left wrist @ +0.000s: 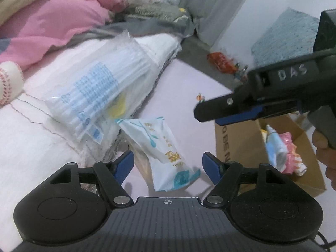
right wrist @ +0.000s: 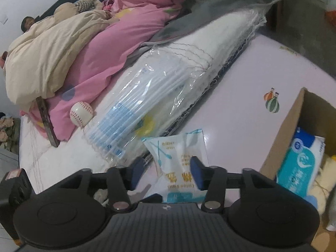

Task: Organize soft objects
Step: 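Grasp the white wipes packet with the left gripper, then carry the wipes packet over the box with the left tool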

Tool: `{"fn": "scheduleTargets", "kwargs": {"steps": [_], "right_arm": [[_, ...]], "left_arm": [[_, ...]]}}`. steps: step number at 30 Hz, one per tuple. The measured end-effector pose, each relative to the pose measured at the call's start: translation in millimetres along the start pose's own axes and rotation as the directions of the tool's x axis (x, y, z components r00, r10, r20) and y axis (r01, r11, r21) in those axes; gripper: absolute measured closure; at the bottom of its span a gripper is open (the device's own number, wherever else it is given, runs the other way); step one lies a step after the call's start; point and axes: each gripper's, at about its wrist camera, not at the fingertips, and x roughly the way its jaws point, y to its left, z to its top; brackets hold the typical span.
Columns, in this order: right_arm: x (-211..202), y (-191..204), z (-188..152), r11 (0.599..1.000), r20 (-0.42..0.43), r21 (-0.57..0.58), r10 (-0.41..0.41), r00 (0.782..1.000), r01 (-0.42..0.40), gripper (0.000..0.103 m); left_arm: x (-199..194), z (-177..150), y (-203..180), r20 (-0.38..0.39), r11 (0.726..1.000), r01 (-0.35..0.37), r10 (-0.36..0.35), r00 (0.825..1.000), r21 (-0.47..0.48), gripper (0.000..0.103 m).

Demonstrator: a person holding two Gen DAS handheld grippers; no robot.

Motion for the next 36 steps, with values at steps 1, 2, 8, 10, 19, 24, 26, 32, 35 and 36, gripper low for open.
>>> {"fn": "scheduleTargets", "kwargs": {"steps": [1, 2, 8, 10, 19, 24, 26, 32, 35, 36], "right_arm": [[4.4, -2.7, 2.4, 1.000, -0.008, 0.008, 0.005, 1.000, -0.005, 0.058], [9.3, -5.3, 5.1, 1.000, -0.018, 0.015, 0.004, 1.000, -0.004, 0.057], [31.6, -18.0, 13.1, 0.999, -0.062, 0.048, 0.019, 0.998, -0.016, 0.056], [32.9, -20.1, 13.4, 0.999, -0.060, 0.044, 0.024, 0.998, -0.021, 0.056], [25.9, -27.6, 8.3, 0.999, -0.043, 0.049, 0.021, 0.999, -0.019, 0.056], [9.4, -29.6, 1.7, 0.999, -0.006, 0.048, 0.019, 1.000, -0.019, 0.056], [1.6, -30.4, 0.0, 0.998, 0.013, 0.053, 0.021, 1.000, -0.022, 0.056], [-29.0, -27.8, -9.2, 0.996, 0.080, 0.067, 0.047, 0.996, -0.052, 0.056], [-48.7, -24.7, -18.2, 0.994, 0.119, 0.075, 0.070, 0.990, -0.079, 0.054], [-55.3, -24.6, -21.9, 0.993, 0.131, 0.080, 0.076, 0.988, -0.087, 0.051]], "left_arm": [[5.9, 1.3, 0.7, -0.014, 1.000, -0.007, 0.007, 1.000, -0.005, 0.031], [11.4, 2.2, 1.5, -0.028, 1.000, -0.014, 0.013, 1.000, -0.010, 0.034], [35.2, 3.5, 5.9, -0.089, 0.998, -0.039, 0.035, 0.995, -0.042, 0.056], [39.9, 2.5, 6.7, -0.101, 0.998, -0.032, 0.027, 0.995, -0.051, 0.069], [31.0, -1.6, 0.9, -0.039, 0.999, -0.012, 0.010, 0.999, -0.045, 0.083], [13.9, 3.1, -7.6, 0.033, 0.999, -0.028, 0.029, 0.999, -0.020, 0.085], [4.2, 3.6, -9.7, 0.061, 0.999, -0.033, 0.034, 0.998, -0.012, 0.085], [-31.8, -1.4, -20.0, 0.128, 1.000, -0.010, 0.008, 0.992, 0.019, 0.085], [-54.0, -6.0, -27.6, 0.159, 0.999, 0.010, -0.016, 0.987, 0.043, 0.085], [-62.1, -8.3, -31.4, 0.168, 0.998, 0.019, -0.027, 0.985, 0.053, 0.085]]}}
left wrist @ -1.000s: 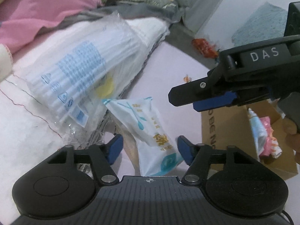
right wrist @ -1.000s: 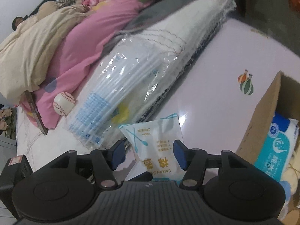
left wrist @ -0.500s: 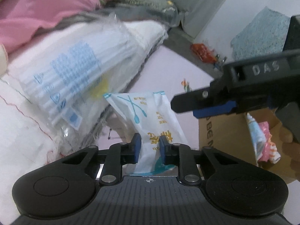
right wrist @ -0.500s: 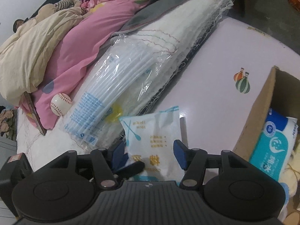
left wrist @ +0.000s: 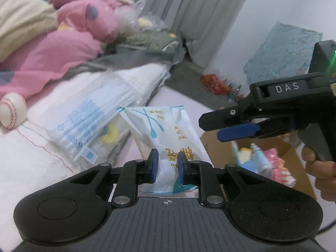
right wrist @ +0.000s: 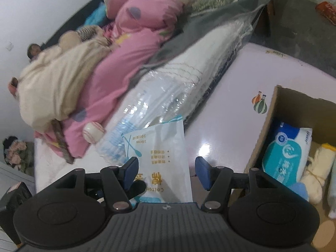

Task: Organize soft objects
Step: 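Carry the wipes packet over the box with the left tool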

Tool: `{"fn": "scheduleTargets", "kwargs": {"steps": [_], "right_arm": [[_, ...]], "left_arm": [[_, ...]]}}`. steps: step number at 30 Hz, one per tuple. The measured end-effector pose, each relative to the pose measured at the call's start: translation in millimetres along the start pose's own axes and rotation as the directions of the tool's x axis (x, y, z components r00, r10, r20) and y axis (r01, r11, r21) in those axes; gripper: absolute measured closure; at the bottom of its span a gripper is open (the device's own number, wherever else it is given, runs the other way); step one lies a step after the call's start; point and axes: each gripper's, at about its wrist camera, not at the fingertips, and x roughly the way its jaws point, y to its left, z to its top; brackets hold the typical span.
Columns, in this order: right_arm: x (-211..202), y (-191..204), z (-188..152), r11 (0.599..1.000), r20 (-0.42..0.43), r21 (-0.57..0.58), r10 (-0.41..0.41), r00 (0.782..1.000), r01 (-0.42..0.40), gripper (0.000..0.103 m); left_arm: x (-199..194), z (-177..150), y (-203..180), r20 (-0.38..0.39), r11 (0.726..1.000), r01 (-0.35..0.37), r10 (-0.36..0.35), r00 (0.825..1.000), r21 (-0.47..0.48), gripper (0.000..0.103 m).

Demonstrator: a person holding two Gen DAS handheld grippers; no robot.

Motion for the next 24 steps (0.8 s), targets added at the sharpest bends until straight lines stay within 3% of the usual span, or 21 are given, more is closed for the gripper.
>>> {"fn": "scheduleTargets", "kwargs": {"steps": [7, 13, 19, 24], "right_arm": [[-67.8, 6.2, -36.5, 1.000, 0.095, 0.008, 0.029, 0.995, -0.030, 0.046], [-134.4, -5.2, -79.9, 0.999, 0.186, 0.047, 0.017, 0.982, -0.026, 0.046], [-188.2, -41.9, -115.7, 0.993, 0.271, 0.119, -0.059, 0.961, 0.027, 0.046], [-210.5, -88.5, -131.4, 0.982, 0.305, 0.185, -0.091, 0.948, 0.034, 0.046]], "left_arm": [[-46.9, -1.6, -38.5, 0.069, 0.993, 0.097, -0.102, 0.992, 0.072, 0.085], [-72.2, -6.6, -84.1, 0.069, 0.961, 0.234, -0.246, 0.967, 0.146, 0.085], [-55.6, -10.9, -134.2, 0.024, 0.928, 0.332, -0.341, 0.940, 0.171, 0.085], [-16.0, -16.9, -177.4, -0.050, 0.899, 0.391, -0.389, 0.920, 0.197, 0.085]]}}
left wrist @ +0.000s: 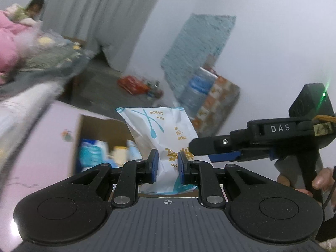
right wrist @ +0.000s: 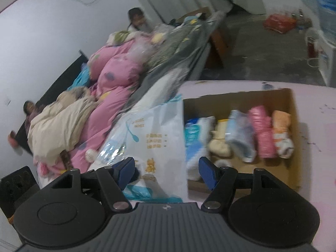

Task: Organize soft objects
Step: 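Carry the wipes packet over the box with the left tool, then lower the packet into the box and open the left gripper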

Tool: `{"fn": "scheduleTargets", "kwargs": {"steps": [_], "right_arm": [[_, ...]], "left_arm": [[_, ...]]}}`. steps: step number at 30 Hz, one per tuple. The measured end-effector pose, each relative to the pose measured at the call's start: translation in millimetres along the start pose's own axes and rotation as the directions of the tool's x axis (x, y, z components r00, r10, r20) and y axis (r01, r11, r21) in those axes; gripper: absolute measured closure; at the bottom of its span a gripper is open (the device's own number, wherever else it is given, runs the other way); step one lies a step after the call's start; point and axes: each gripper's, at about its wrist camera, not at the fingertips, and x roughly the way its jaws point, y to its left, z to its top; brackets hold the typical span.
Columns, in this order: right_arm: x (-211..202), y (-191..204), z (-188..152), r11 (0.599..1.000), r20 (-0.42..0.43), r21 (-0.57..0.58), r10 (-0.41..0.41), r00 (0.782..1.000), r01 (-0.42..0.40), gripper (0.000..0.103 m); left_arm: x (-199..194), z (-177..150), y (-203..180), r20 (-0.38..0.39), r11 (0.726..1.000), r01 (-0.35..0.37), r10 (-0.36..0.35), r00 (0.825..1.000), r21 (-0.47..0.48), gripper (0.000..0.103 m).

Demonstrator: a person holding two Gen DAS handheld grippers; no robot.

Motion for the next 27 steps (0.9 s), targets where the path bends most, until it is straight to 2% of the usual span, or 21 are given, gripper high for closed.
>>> {"fn": "scheduleTargets", "kwargs": {"steps": [7, 14, 21, 27], "right_arm": [[10.0, -68.4, 9.5, 0.997, -0.001, 0.066, -0.028, 1.000, 0.028, 0.046], [38.8, -117.2, 17.4, 0.992, -0.041, 0.079, -0.092, 0.995, 0.096, 0.046], [45.6, -125.8, 19.6, 0.984, -0.027, -0.007, -0.179, 0.984, 0.179, 0.046], [41.8, -119.5, 21.2, 0.983, -0.010, -0.037, -0.179, 0.984, 0.179, 0.046]], "left_arm": [[75.8, -6.7, -6.8, -0.106, 0.999, 0.036, -0.036, 0.994, -0.002, 0.085], [138.1, -22.0, 5.2, -0.216, 0.999, 0.035, -0.039, 0.976, -0.023, 0.085], [176.4, -45.2, 18.9, -0.356, 0.999, 0.003, -0.017, 0.934, -0.039, 0.084], [184.8, -48.4, 20.3, -0.391, 0.998, 0.012, -0.033, 0.920, -0.056, 0.084]]}}
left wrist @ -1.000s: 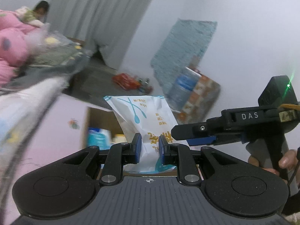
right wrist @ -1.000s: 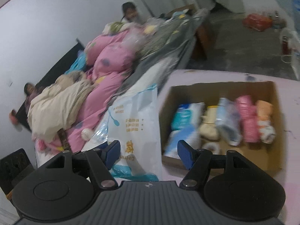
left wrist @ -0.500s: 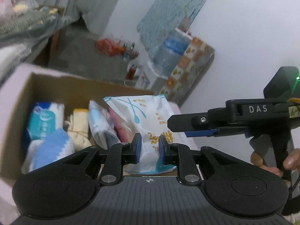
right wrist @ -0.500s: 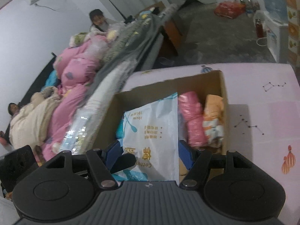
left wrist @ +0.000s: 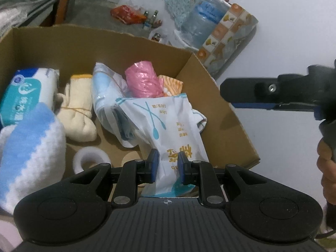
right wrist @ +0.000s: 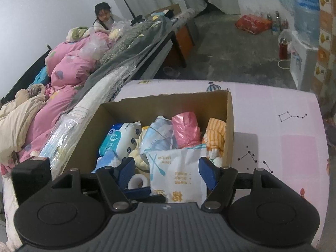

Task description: Organize soft objects

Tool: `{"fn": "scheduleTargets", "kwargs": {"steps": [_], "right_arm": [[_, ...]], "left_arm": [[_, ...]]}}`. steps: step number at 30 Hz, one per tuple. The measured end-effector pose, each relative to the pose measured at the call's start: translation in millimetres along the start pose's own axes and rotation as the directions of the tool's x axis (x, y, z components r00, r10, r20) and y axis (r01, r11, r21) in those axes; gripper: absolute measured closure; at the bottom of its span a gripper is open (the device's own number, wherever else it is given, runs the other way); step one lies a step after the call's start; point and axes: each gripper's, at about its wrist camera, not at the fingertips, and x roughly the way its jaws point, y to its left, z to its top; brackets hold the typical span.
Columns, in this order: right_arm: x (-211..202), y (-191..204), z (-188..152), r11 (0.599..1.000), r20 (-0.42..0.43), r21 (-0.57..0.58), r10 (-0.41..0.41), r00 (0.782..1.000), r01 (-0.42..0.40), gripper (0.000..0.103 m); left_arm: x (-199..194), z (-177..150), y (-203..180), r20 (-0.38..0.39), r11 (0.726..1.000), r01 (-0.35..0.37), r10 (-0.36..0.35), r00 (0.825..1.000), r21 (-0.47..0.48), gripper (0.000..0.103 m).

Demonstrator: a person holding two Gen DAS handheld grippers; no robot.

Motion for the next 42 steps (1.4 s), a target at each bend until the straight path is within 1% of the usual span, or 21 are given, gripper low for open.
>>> {"fn": "scheduleTargets", "kwargs": {"steps": [3, 4, 5, 6, 7, 8, 12, 16, 18, 20, 21, 25, 28, 30, 32, 35, 36, 40, 42], "right_arm": [[0.6, 1.7, 4.0, 1.000, 0.006, -0.007, 0.000, 1.000, 0.000, 0.046], [1.0, 2.0, 4.7, 1.000, 0.005, -0.006, 0.001, 1.000, -0.001, 0.046], [1.3, 2.0, 4.7, 1.000, 0.005, -0.005, 0.001, 1.000, -0.001, 0.046], [1.5, 2.1, 4.5, 1.000, 0.003, -0.005, -0.001, 1.000, 0.001, 0.046], [1.5, 2.4, 5.0, 1.000, 0.003, -0.007, -0.004, 1.000, 0.004, 0.046], [1.8, 2.6, 5.4, 1.000, 0.002, -0.007, -0.006, 1.000, 0.006, 0.046], [4.6, 4.5, 10.1, 1.000, 0.003, 0.008, -0.001, 1.000, 0.001, 0.046], [14.1, 10.1, 17.2, 0.998, -0.019, 0.037, 0.057, 0.998, -0.057, 0.046], [24.6, 16.3, 19.9, 0.994, -0.052, 0.057, 0.099, 0.994, -0.096, 0.046], [40.7, 23.2, 22.0, 0.988, -0.101, 0.084, 0.139, 0.985, -0.131, 0.046], [49.1, 25.9, 22.7, 0.985, -0.128, 0.097, 0.154, 0.980, -0.142, 0.046], [86.1, 37.4, 22.6, 0.977, -0.242, 0.134, 0.196, 0.950, -0.168, 0.046], [109.5, 43.6, 20.1, 0.971, -0.314, 0.163, 0.220, 0.924, -0.177, 0.046], [125.5, 47.9, 18.0, 0.973, -0.359, 0.165, 0.214, 0.908, -0.164, 0.046], [138.5, 52.8, 14.9, 0.980, -0.397, 0.152, 0.181, 0.900, -0.130, 0.046], [151.6, 49.4, 9.3, 0.989, -0.450, 0.137, 0.110, 0.886, -0.053, 0.047], [151.3, 46.4, 7.9, 0.991, -0.457, 0.133, 0.087, 0.885, -0.028, 0.047], [135.6, 40.5, 8.2, 0.993, -0.427, 0.118, 0.022, 0.904, 0.032, 0.047], [132.3, 38.2, 7.5, 0.993, -0.428, 0.105, -0.003, 0.904, 0.053, 0.048]], "left_arm": [[7.0, 1.1, -0.9, -0.017, 1.000, -0.007, 0.007, 1.000, 0.005, 0.083], [7.9, 1.8, -1.7, -0.018, 1.000, -0.008, 0.008, 1.000, 0.004, 0.078], [7.0, 2.0, -1.7, -0.020, 1.000, -0.006, 0.006, 1.000, 0.002, 0.066], [5.2, 1.8, -0.8, -0.018, 1.000, 0.002, -0.002, 1.000, 0.000, 0.058], [6.1, 2.9, -0.3, -0.015, 1.000, 0.006, -0.006, 1.000, -0.003, 0.042], [3.2, 2.7, 0.0, -0.007, 1.000, 0.006, -0.006, 1.000, -0.004, 0.036], [-14.6, 2.7, -1.3, 0.033, 1.000, 0.006, -0.006, 0.999, 0.006, 0.033], [-50.0, 1.6, 1.2, 0.110, 1.000, -0.023, 0.021, 0.994, 0.010, 0.022], [-70.9, -0.1, 3.8, 0.156, 0.999, -0.049, 0.046, 0.987, 0.018, 0.018], [-92.5, -1.9, 8.5, 0.205, 0.996, -0.092, 0.087, 0.975, 0.015, 0.009], [-101.8, -2.2, 10.9, 0.232, 0.994, -0.110, 0.105, 0.967, 0.010, 0.007], [-132.7, -4.4, 24.2, 0.320, 0.984, -0.179, 0.176, 0.931, -0.022, 0.004], [-143.0, -4.7, 33.9, 0.348, 0.980, -0.195, 0.196, 0.917, -0.037, 0.003], [-144.4, -5.3, 39.1, 0.357, 0.977, -0.208, 0.212, 0.910, -0.048, 0.003], [-142.3, -4.3, 43.1, 0.354, 0.976, -0.211, 0.216, 0.910, -0.054, 0.003], [-136.4, -1.8, 49.4, 0.337, 0.980, -0.188, 0.197, 0.921, -0.059, 0.003], [-135.1, -0.9, 51.4, 0.333, 0.982, -0.181, 0.190, 0.924, -0.060, 0.003], [-135.2, -5.0, 58.3, 0.330, 0.985, -0.164, 0.172, 0.928, -0.052, 0.003], [-134.1, -4.8, 57.4, 0.332, 0.985, -0.166, 0.170, 0.928, -0.043, 0.003]]}}
